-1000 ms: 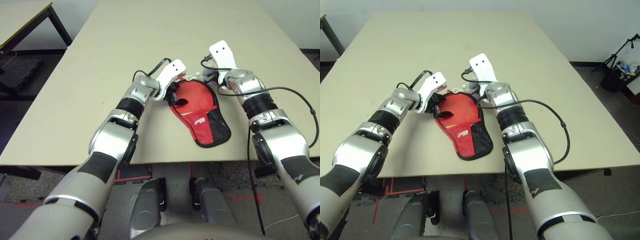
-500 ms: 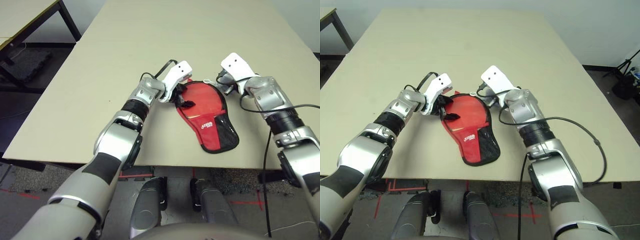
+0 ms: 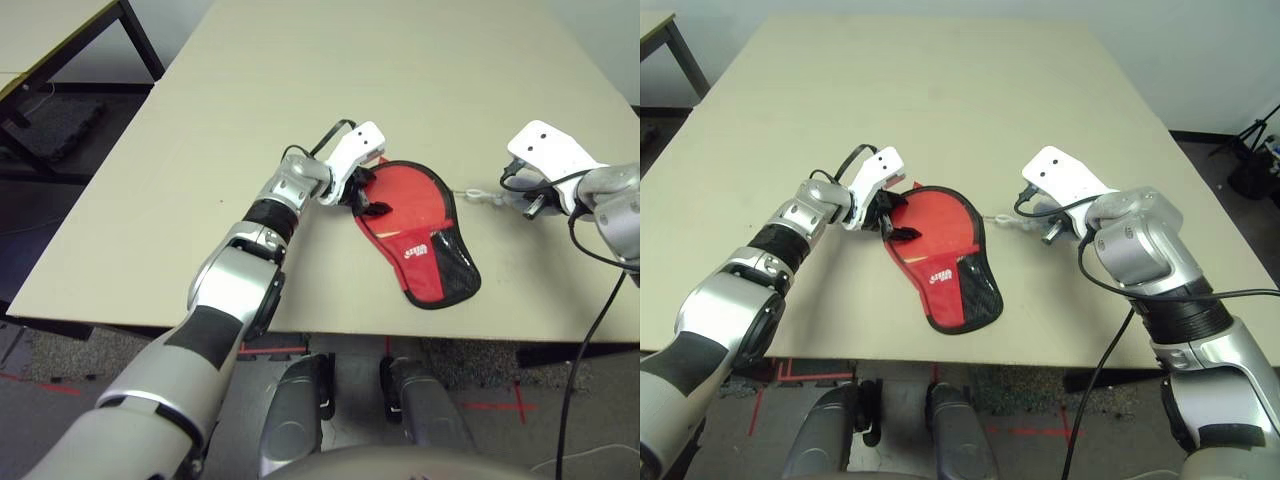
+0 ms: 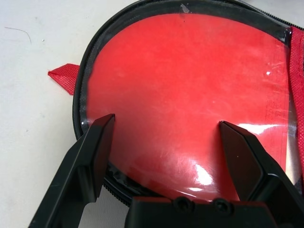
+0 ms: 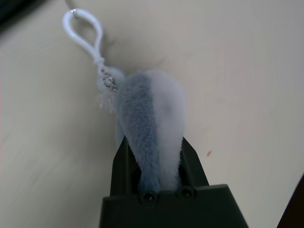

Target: Store the ping-pong paddle in its case and zip it.

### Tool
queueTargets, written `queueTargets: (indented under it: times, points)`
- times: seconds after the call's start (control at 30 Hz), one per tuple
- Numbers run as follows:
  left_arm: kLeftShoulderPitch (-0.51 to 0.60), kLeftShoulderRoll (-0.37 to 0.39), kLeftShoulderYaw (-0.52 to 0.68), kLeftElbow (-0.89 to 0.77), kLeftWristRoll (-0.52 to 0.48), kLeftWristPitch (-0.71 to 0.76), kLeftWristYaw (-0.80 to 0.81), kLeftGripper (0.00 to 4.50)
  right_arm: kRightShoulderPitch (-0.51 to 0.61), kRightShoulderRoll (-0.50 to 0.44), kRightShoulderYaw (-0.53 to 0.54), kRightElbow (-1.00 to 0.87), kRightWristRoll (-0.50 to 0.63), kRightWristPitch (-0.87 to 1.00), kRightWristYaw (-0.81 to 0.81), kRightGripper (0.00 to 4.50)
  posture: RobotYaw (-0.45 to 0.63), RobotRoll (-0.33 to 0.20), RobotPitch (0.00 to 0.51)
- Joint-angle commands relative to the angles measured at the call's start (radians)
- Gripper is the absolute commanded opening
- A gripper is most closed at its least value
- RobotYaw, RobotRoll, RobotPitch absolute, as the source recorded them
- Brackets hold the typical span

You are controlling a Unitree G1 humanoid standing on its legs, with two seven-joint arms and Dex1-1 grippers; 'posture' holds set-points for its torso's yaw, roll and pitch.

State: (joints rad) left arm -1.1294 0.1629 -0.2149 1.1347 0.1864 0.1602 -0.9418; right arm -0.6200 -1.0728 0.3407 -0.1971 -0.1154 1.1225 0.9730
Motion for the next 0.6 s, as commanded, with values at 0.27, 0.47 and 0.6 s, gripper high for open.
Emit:
queueTargets:
  times: [0.27, 0.47, 0.6]
  points:
    - [0.069, 0.016, -0.069, 0.106, 0.078, 0.047, 0.028, 4.5, 0.172, -0.277, 0.01, -0.376, 0.229, 0.14, 0.2, 0.27, -0.19, 0.0, 0.205]
    - [0.068, 0.013, -0.07, 0.108, 0.079, 0.045, 0.031, 4.5, 0.235, -0.336, -0.016, -0.46, 0.316, 0.167, 0.198, 0.26, -0.2, 0.0, 0.206]
    - [0.066, 0.012, -0.07, 0.111, 0.079, 0.044, 0.033, 4.5, 0.228, -0.349, -0.001, -0.448, 0.324, 0.144, 0.187, 0.26, -0.19, 0.0, 0.204]
